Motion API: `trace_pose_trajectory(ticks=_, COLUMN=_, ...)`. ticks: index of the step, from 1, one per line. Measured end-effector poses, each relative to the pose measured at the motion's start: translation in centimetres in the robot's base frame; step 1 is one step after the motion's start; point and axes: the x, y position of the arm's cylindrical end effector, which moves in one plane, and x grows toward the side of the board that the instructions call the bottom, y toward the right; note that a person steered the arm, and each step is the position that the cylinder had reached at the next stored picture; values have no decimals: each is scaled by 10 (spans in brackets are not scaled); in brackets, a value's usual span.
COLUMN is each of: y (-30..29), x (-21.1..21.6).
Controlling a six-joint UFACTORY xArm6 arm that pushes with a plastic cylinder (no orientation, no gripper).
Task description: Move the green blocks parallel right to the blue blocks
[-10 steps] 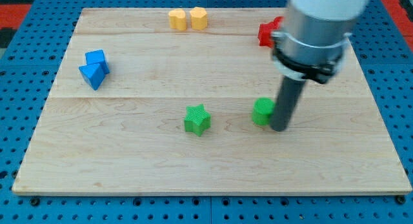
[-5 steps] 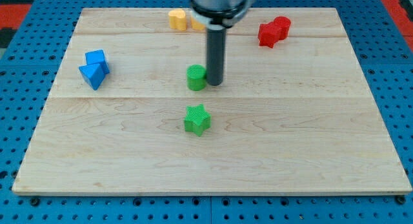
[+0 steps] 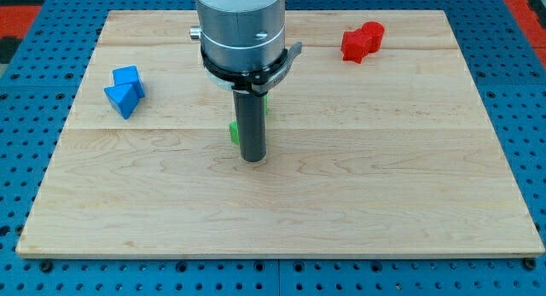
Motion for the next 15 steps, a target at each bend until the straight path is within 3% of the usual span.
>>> trace_pose_trajectory(ticks=1, y=1, x=6)
trace_pose_trajectory(ticks=3, y=83, x=0)
trace_pose_trajectory(ticks=12, y=92, x=-35)
trace_pose_trajectory(ticks=14, y=92, x=-1)
trace_pose_trajectory(ticks=15, y=49, x=14)
